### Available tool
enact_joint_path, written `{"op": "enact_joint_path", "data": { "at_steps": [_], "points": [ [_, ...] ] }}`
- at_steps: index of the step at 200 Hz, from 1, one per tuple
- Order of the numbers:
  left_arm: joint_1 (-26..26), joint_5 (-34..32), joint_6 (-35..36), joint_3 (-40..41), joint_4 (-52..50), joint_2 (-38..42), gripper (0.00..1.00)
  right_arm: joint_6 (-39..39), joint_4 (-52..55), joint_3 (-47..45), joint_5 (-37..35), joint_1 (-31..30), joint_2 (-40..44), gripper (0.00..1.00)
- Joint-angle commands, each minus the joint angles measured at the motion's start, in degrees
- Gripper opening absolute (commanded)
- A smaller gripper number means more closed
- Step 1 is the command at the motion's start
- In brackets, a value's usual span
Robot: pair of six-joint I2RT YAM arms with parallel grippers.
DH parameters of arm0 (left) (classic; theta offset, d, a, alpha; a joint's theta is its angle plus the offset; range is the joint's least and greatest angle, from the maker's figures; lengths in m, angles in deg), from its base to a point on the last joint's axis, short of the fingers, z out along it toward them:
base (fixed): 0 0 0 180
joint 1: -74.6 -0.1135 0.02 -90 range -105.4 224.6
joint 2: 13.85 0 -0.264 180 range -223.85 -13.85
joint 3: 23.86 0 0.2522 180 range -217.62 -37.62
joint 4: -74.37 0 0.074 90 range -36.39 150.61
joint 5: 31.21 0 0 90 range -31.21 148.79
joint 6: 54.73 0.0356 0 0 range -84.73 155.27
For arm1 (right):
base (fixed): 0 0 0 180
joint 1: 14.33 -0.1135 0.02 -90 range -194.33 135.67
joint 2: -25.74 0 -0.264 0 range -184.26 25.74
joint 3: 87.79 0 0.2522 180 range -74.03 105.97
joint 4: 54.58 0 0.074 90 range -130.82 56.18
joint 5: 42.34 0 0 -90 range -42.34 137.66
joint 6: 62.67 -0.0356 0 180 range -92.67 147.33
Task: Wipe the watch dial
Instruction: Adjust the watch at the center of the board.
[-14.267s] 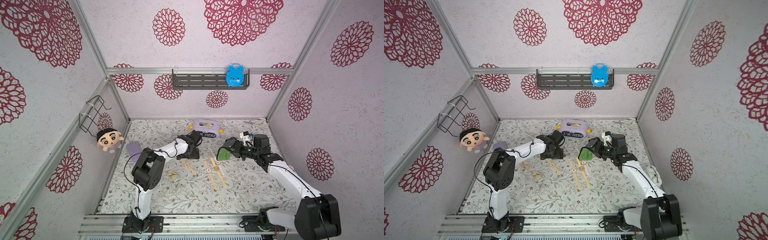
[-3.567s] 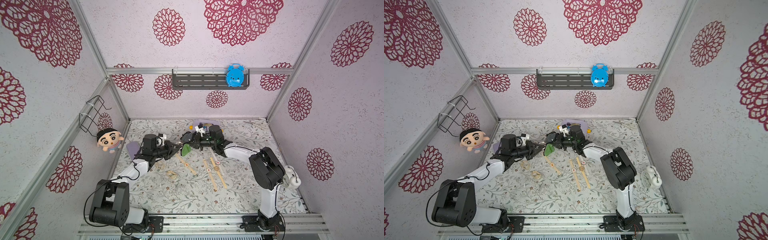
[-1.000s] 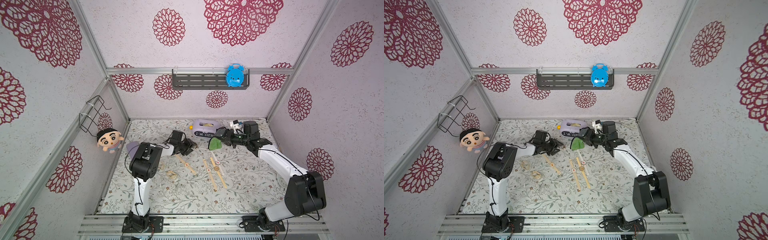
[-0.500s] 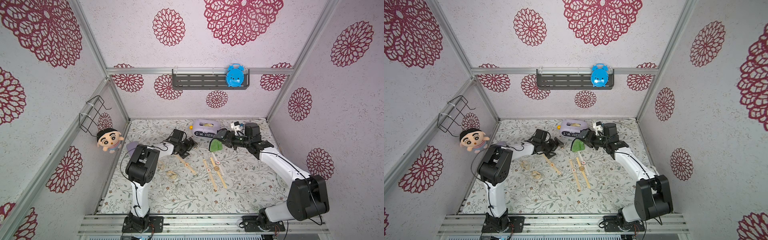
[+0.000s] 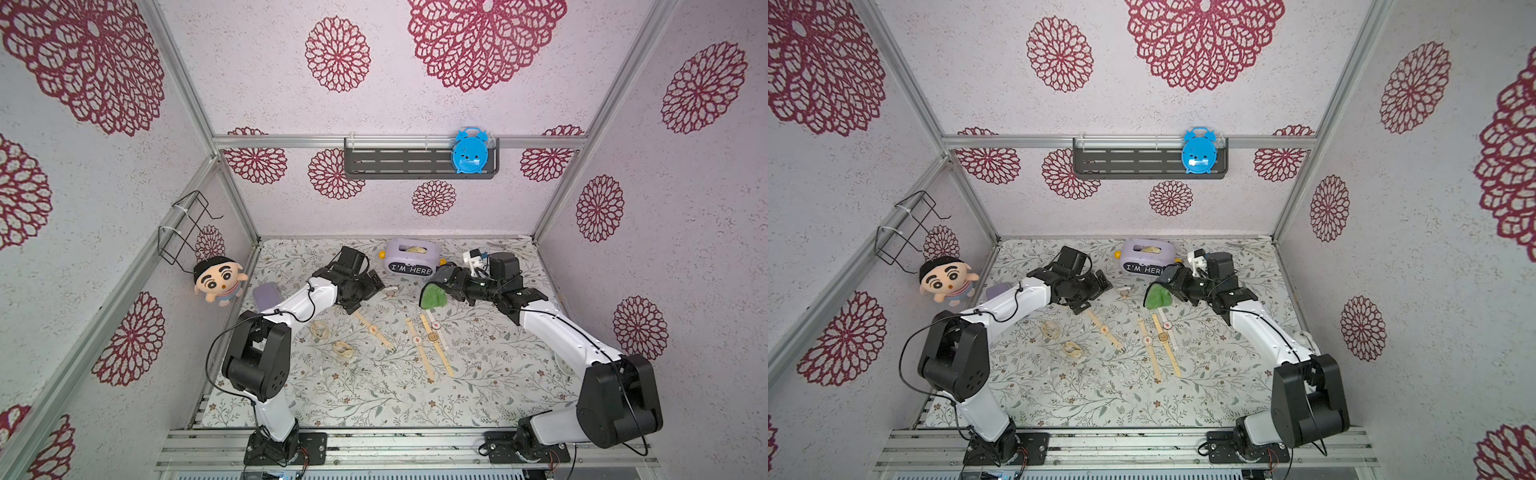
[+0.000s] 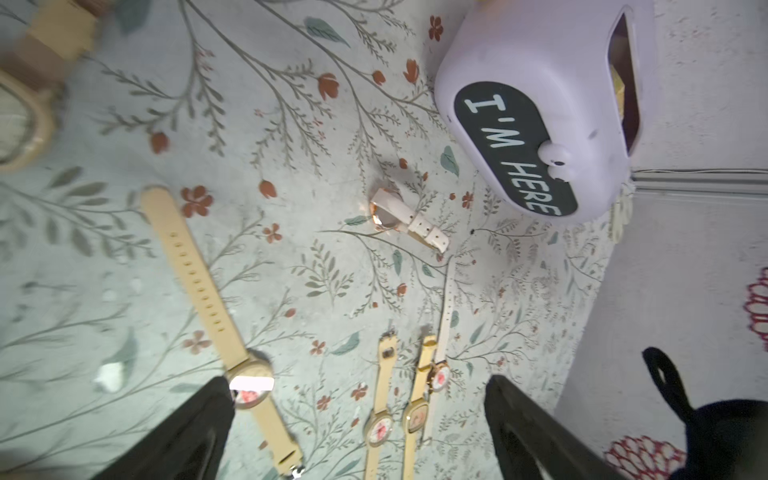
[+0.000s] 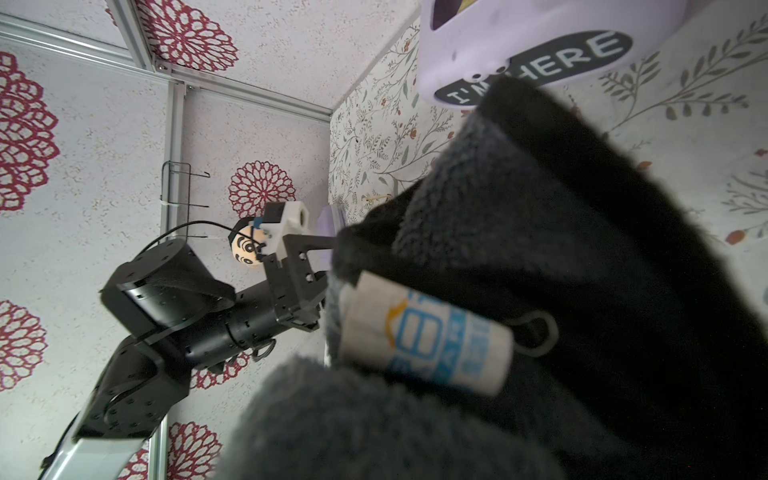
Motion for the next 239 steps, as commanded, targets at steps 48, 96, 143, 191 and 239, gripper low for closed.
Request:
{"op": "enact_joint_path", "data": {
  "at_steps": [48, 96, 143, 191, 239],
  "points": [
    [-0.7, -9.5, 7.5, 0.8, -8.4, -0.3, 0.46, 3.5, 0.1, 2.1, -2.8, -5.8, -1.1, 0.0],
    [-2.3, -8.5, 8.5, -1.0, -9.8, -5.7, 0.0, 3.6, -0.3, 5.6, -2.9, -8.7, -6.1, 0.0],
    [-4.4, -6.9, 9.1, -1.6, -8.3, -8.9, 0.0, 3.6, -0.2, 7.2, -2.4, -8.9, -8.1, 0.0],
    [-5.5, -4.9, 9.5, -2.2, -6.0, -10.9, 0.0, 3.9, 0.4, 7.2, -1.9, -8.9, -8.6, 0.0],
    [-5.5, -4.3, 9.8, -3.5, -5.2, -11.5, 0.0, 3.8, 0.4, 7.4, -1.7, -9.0, -9.4, 0.0]
  ]
}}
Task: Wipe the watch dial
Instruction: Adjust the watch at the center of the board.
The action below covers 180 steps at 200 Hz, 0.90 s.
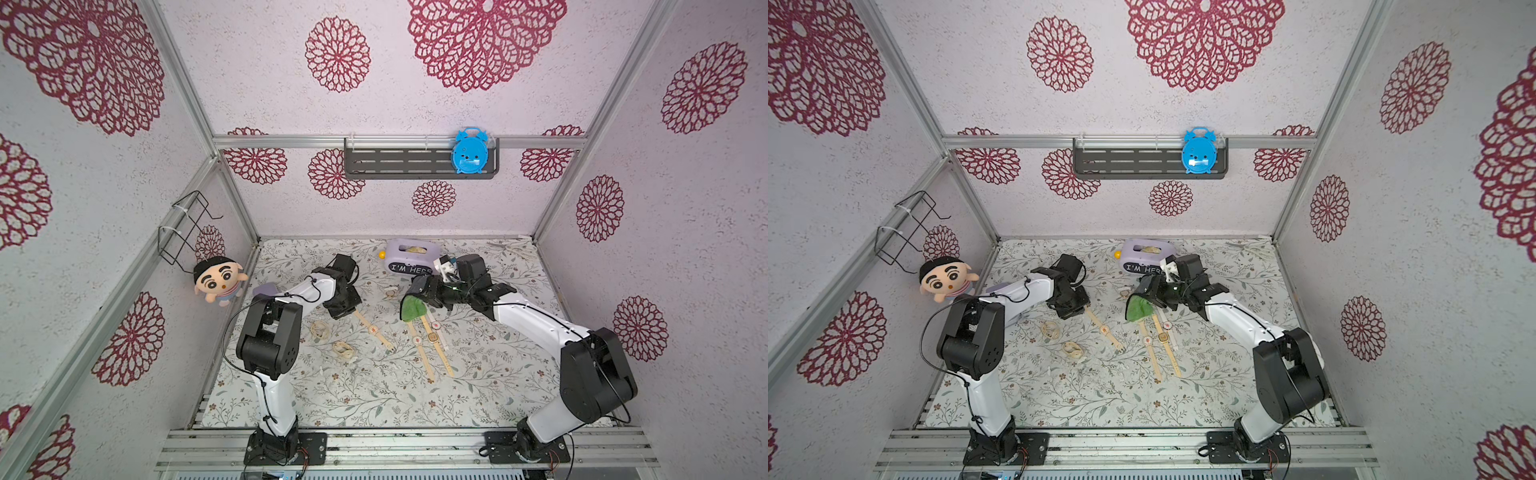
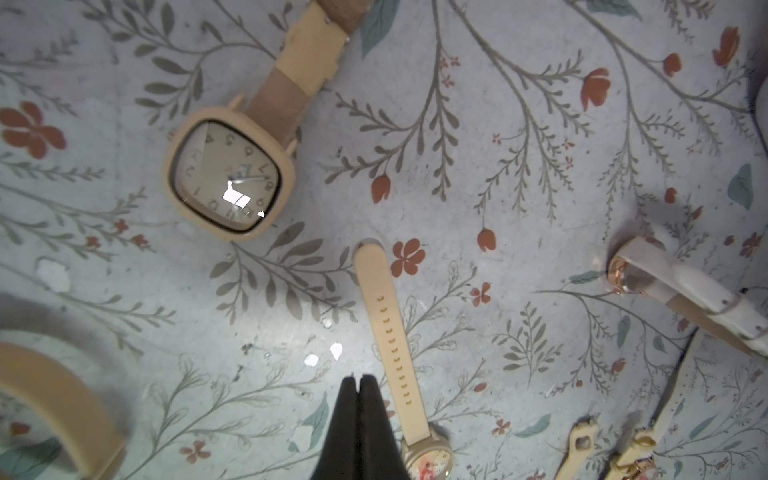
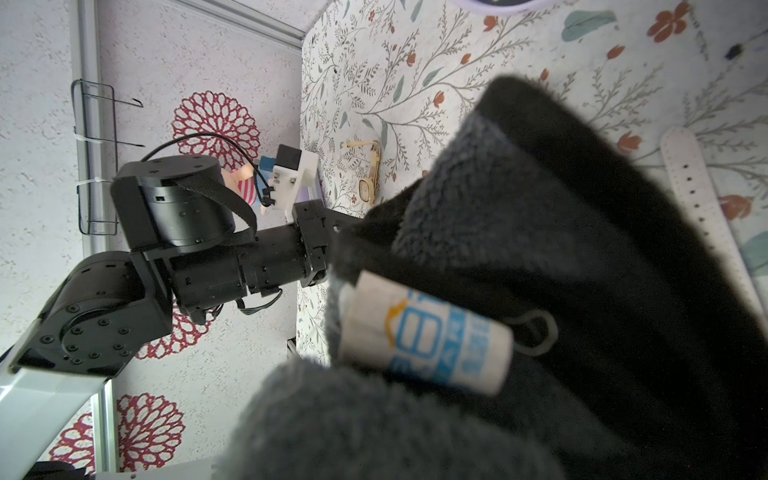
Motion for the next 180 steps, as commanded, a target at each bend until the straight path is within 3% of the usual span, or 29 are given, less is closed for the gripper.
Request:
{"op": "enact_joint_path", "data": {
  "at_steps": [1, 137, 180],
  "points": [
    [-0.2, 0.9, 0.9, -1.3, 1.9, -0.9, 0.0, 1.5, -0.9, 2.4, 1.2, -0.2, 0.0, 0.0],
    [-0.3, 1.3, 0.3, -2.8, 1.8, -5.1, 0.0, 2.3, 0.1, 3.5, 2.0, -0.2, -0.9, 0.0],
    [-1.8, 0.3, 1.9, -8.8, -3.9, -8.0, 0.0, 2.3, 0.1, 3.5, 2.2, -0.2, -0.9, 0.0]
  ]
}}
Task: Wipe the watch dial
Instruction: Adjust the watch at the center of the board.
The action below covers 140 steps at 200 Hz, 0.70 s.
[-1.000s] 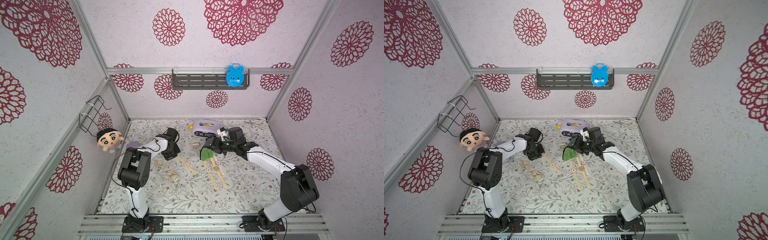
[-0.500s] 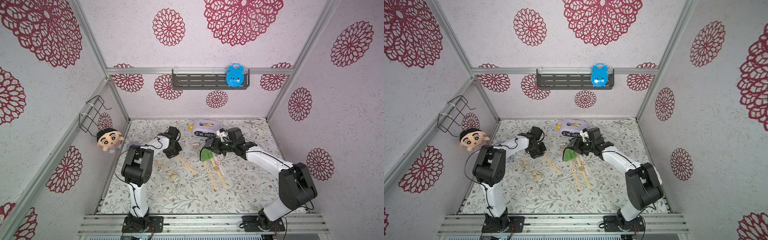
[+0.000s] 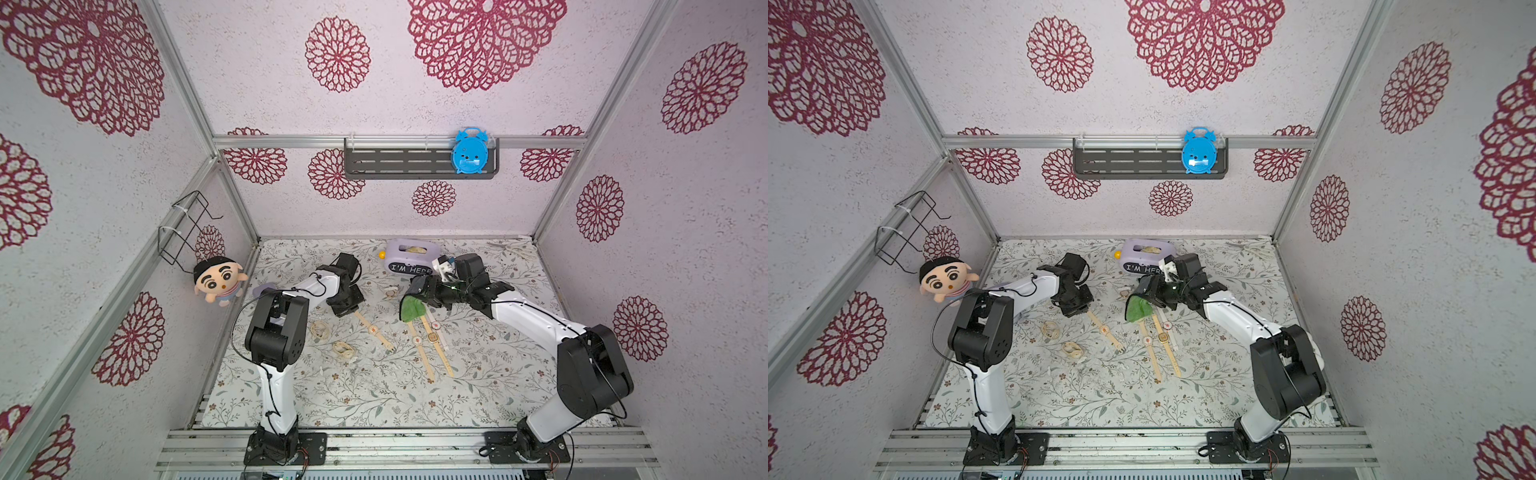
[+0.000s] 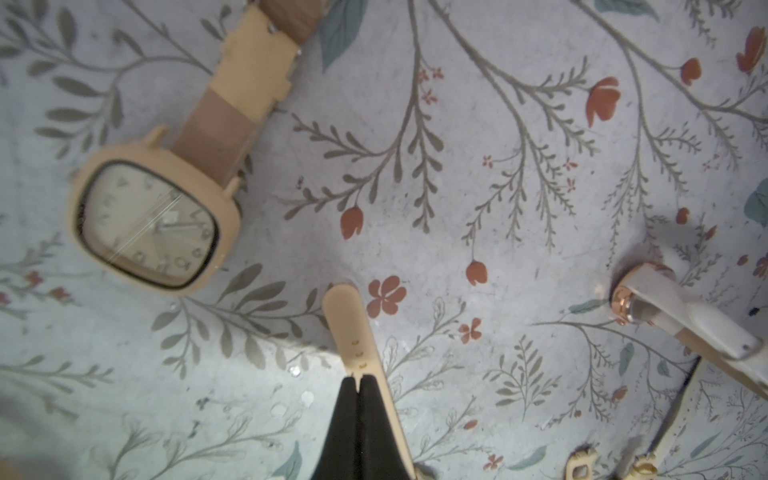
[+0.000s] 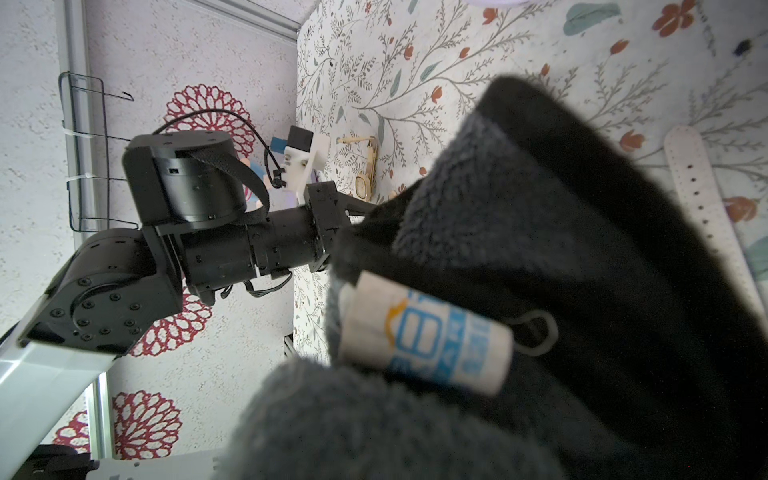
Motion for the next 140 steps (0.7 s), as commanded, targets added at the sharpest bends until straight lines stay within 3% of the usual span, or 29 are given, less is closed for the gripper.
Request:
{"op": "enact_joint_path", "data": {
  "at_steps": [1, 63, 140],
  "points": [
    [-1.5, -0.8, 1.4, -3.3, -2.9, -2.2, 0.0, 1.4, -1.0, 2.4, 1.6, -0.2, 0.3, 0.0],
    [-4.9, -0.4, 2.6, -4.6, -4.3, -2.1, 0.0, 2.3, 0.2, 1.9, 1.6, -0.2, 1.4, 0.0],
    [0.9, -2.6, 2.2, -2.4, -6.0, 6.7, 0.0, 2.3, -0.7, 1.8, 1.9, -0.2, 0.8, 0.0]
  ]
}}
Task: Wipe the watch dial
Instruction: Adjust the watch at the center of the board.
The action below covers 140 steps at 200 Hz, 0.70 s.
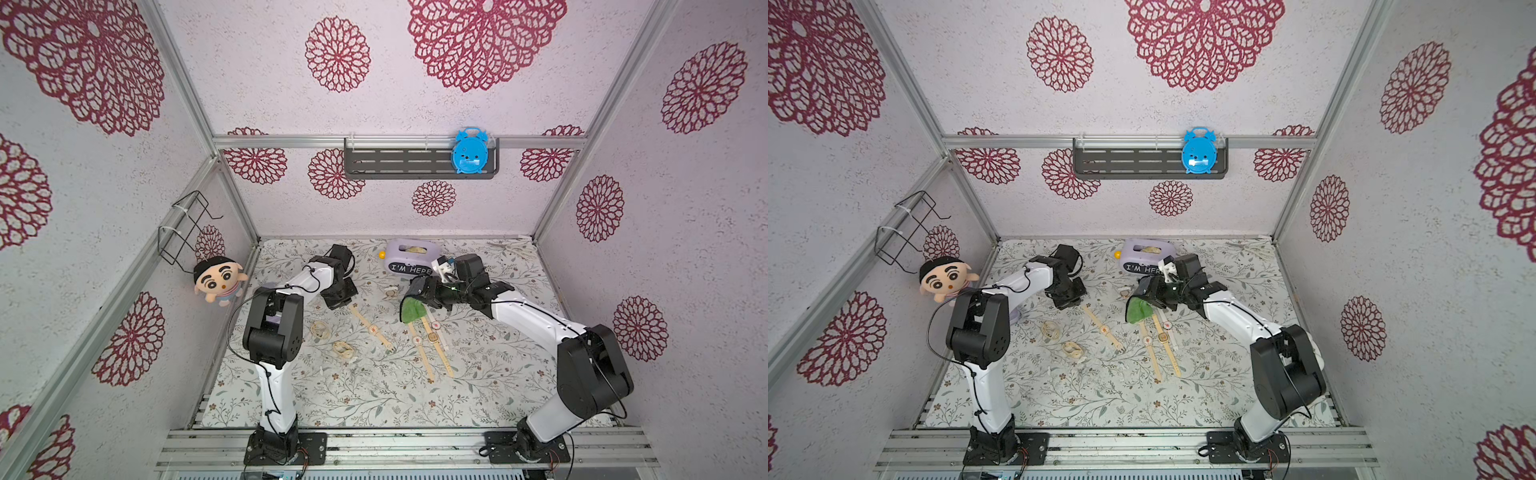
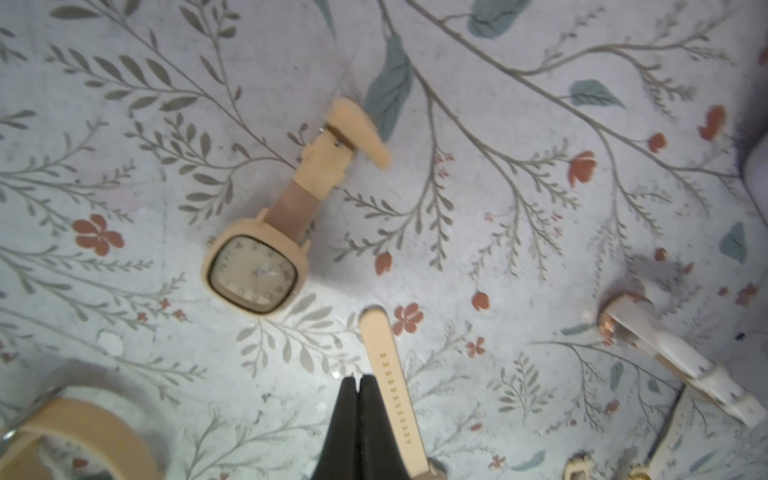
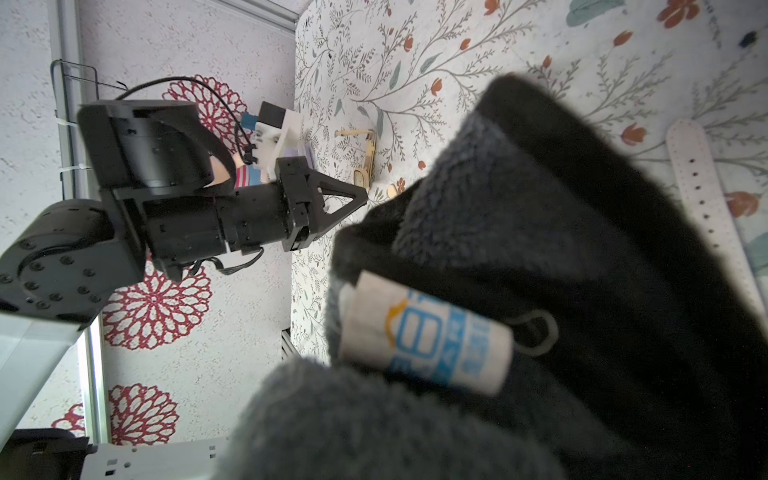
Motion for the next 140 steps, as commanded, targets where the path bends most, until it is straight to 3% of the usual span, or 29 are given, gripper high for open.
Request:
{"op": "enact_joint_path", "data": {
  "at_steps": [1, 140],
  "points": [
    [2.1, -0.8, -0.7, 1.6, -0.2, 4.6, 0.0, 1.2, -1.6, 1.8, 1.5, -0.2, 0.8, 0.0],
    [3.3, 1.3, -2.6, 1.2, 1.7, -3.5, 0.0, 0.3, -2.6, 2.4, 1.1, -0.2, -0.6, 0.0]
  ]
}}
